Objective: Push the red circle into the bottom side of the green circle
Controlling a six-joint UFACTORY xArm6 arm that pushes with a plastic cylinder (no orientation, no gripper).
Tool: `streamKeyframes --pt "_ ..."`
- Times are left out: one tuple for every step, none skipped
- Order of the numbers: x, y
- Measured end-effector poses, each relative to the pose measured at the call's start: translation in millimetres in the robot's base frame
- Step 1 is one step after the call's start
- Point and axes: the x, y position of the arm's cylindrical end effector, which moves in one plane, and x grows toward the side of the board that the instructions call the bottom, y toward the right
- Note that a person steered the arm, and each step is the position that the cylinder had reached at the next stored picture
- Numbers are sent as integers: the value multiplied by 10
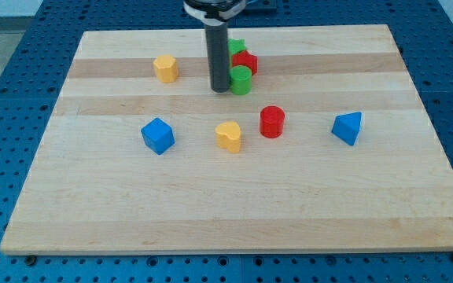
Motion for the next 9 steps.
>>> streamKeyframes --pt "13 100" --pt "146 100" --pt "339 269" --pt "352 850" --pt "539 1202" --pt "862 1137" --pt "1069 925" --pt "1056 616" --pt "741 557"
